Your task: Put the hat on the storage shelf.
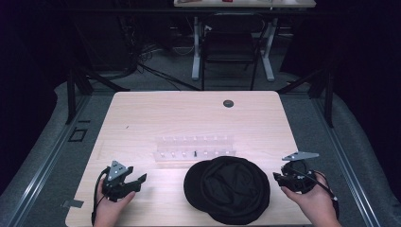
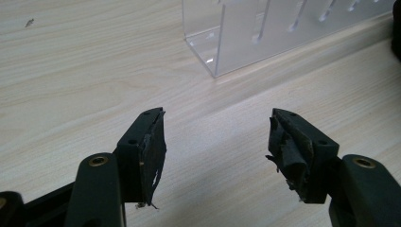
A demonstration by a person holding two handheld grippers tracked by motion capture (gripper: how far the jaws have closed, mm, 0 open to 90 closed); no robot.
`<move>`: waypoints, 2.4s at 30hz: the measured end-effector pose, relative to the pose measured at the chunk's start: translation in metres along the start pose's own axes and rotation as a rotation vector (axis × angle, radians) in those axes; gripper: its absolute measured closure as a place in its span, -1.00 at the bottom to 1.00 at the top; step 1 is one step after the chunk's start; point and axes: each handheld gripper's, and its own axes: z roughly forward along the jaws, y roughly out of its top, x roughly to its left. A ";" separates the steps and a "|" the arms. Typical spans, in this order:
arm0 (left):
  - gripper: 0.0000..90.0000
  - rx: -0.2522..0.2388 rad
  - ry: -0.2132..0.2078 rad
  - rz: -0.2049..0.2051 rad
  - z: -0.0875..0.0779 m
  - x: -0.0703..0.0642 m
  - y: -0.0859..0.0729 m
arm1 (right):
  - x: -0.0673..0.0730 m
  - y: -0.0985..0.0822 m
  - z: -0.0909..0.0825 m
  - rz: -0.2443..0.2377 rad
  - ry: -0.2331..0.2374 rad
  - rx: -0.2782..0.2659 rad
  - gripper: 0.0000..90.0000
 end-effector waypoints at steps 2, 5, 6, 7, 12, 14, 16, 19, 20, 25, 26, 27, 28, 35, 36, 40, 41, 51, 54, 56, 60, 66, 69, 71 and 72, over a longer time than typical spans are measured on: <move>-0.17 -0.002 0.001 -0.004 0.000 0.000 0.000 | 0.001 0.005 -0.002 0.018 0.030 0.022 0.40; -0.17 0.002 -0.001 0.000 0.000 -0.001 0.000 | 0.002 0.011 -0.005 0.061 0.079 0.053 0.40; -0.17 0.006 -0.001 0.003 0.000 -0.001 -0.001 | 0.001 0.012 -0.005 0.071 0.086 0.059 0.40; -0.17 0.004 -0.003 0.001 0.000 -0.001 -0.001 | -0.001 0.014 -0.006 0.112 0.114 0.077 0.38; -0.17 0.002 -0.004 -0.011 -0.001 0.000 -0.002 | -0.006 0.016 -0.004 0.174 0.135 0.120 0.32; -0.17 0.003 -0.002 -0.010 -0.001 0.001 -0.002 | -0.007 0.016 -0.001 0.194 0.147 0.149 0.34; -0.17 0.001 0.001 -0.012 -0.001 0.002 -0.002 | -0.007 0.016 0.002 0.188 0.144 0.183 0.36; -0.17 -0.001 0.001 -0.015 -0.001 0.001 -0.002 | -0.008 0.016 0.007 0.198 0.157 0.197 0.40; -0.17 0.000 0.002 -0.014 -0.001 0.001 -0.002 | -0.008 0.016 0.009 0.196 0.165 0.203 0.41; -0.17 0.008 -0.001 -0.009 -0.001 0.000 -0.002 | -0.008 0.015 0.019 0.211 0.179 0.223 0.46; -0.17 0.008 -0.001 -0.009 -0.001 0.000 -0.002 | -0.008 0.015 0.019 0.211 0.179 0.223 0.46; -0.17 0.008 -0.001 -0.009 -0.001 0.000 -0.002 | -0.008 0.014 0.024 0.213 0.182 0.232 0.48; -0.17 0.009 -0.001 -0.008 -0.001 0.000 -0.002 | -0.008 0.014 0.025 0.215 0.177 0.240 0.49; -0.17 0.009 0.000 -0.006 -0.001 0.001 -0.003 | -0.011 0.012 0.036 0.245 0.202 0.253 0.55; -0.17 0.011 0.001 -0.005 -0.001 0.001 -0.003 | -0.011 0.012 0.037 0.242 0.210 0.264 0.55; -0.17 0.009 0.000 -0.004 -0.001 0.000 -0.003 | -0.012 0.012 0.040 0.268 0.245 0.263 0.56; -0.17 0.013 0.000 -0.001 -0.001 0.000 -0.003 | -0.011 0.012 0.042 0.249 0.238 0.277 0.57; -0.17 0.011 0.002 -0.002 0.000 0.001 -0.003 | -0.009 0.008 0.054 0.263 0.267 0.317 0.67; -0.17 0.014 0.001 -0.002 0.000 0.000 -0.003 | -0.010 0.007 0.057 0.286 0.277 0.315 0.66; -0.17 0.014 0.000 -0.001 0.000 0.000 -0.003 | -0.012 0.005 0.059 0.290 0.294 0.328 0.63; -0.17 0.019 0.002 -0.002 0.001 0.000 -0.003 | -0.016 0.003 0.066 0.296 0.325 0.357 0.66; -0.17 0.021 0.003 -0.002 0.001 0.000 -0.003 | -0.016 0.001 0.069 0.329 0.339 0.337 0.71; -0.17 0.021 0.003 -0.003 0.001 0.000 -0.003 | -0.015 0.003 0.068 0.296 0.328 0.356 0.71; -0.17 0.020 0.003 -0.003 0.000 0.000 -0.003 | -0.013 0.004 0.068 0.290 0.321 0.361 0.72; -0.17 0.020 0.003 -0.002 0.001 0.000 -0.003 | -0.013 0.005 0.068 0.285 0.320 0.366 0.74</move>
